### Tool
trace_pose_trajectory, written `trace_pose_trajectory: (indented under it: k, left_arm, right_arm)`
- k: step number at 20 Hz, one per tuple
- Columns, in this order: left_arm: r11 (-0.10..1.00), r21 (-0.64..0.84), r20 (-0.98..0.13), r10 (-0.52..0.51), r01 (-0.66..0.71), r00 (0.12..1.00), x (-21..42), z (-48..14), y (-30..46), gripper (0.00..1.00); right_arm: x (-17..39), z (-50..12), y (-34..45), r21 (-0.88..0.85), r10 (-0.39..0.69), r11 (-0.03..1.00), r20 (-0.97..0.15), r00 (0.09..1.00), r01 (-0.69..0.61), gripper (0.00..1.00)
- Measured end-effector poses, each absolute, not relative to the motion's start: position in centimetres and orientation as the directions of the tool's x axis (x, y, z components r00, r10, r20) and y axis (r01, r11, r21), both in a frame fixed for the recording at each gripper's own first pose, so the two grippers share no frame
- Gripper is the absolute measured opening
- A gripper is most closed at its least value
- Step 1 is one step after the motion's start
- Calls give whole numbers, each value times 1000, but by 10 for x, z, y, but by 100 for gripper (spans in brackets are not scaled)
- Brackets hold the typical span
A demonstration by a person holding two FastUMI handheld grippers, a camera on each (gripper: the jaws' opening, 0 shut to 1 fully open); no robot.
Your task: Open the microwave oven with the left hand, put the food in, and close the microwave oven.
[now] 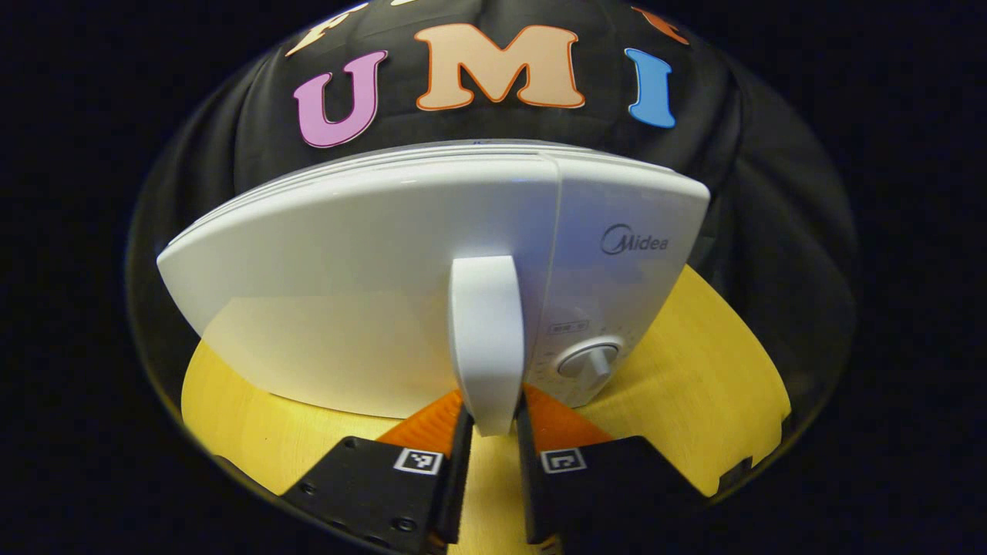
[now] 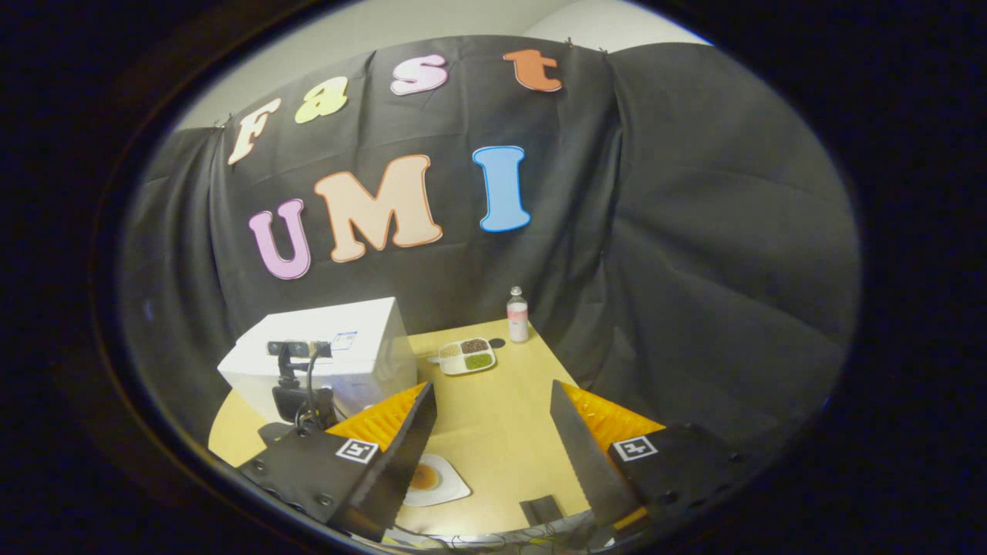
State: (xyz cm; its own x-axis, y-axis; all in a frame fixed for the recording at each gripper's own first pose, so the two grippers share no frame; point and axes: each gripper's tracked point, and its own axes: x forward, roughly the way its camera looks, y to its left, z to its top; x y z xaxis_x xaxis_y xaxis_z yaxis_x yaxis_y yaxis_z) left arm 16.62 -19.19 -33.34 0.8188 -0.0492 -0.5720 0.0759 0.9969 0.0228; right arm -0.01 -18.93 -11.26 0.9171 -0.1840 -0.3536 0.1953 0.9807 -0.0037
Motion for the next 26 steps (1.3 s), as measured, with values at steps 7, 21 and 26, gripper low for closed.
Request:
trace_pose_trajectory:
  k: [7,21,26]
  left_arm:
    - [997,23,-576,-46,73,816,165,-336,-192,17]
    - [998,3,-588,-43,55,808,132,-339,-188,7]
    - [994,24,-570,-71,102,818,63,-338,-165,6]
  right_arm:
    - [-9,-119,-182,-17,-174,984,-362,916,180,92]
    - [-43,-136,-170,-18,-154,987,-398,904,160,92]
    - [-44,-143,-156,11,-101,993,-417,903,116,92]
